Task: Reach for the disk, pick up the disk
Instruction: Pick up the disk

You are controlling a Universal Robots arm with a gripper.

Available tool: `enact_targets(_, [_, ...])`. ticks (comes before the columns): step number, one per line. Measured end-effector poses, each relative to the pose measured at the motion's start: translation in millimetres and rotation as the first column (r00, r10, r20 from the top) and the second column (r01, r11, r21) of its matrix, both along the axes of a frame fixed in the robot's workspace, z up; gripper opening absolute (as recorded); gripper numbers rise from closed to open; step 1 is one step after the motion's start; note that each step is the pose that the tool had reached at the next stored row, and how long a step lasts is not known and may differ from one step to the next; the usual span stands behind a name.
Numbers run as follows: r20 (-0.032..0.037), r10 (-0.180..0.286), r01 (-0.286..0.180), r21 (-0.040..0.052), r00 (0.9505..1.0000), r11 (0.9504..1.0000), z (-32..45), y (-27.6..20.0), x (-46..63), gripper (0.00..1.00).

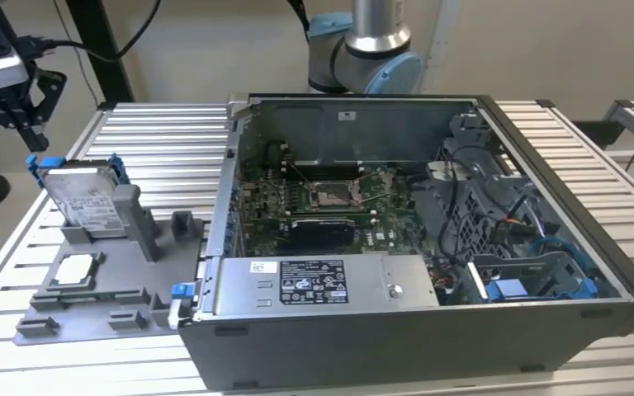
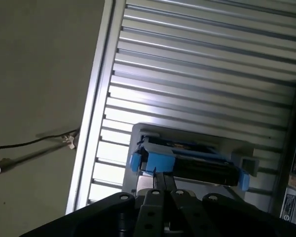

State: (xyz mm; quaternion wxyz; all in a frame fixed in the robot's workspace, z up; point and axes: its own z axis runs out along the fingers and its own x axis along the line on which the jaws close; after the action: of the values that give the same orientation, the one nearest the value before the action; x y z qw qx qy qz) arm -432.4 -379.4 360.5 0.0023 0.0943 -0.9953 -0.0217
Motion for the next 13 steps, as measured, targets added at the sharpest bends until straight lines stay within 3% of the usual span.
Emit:
enact_targets(7, [-0.0001,0.064,-0.064,-0.0001,0.9979,0.9979,0.0,0.0,0.0,0.00])
enact_targets(13, [-0.0001,0.123,-0.123,-0.0002,0.9924,0.9924,0.0,0.0,0.0,0.00])
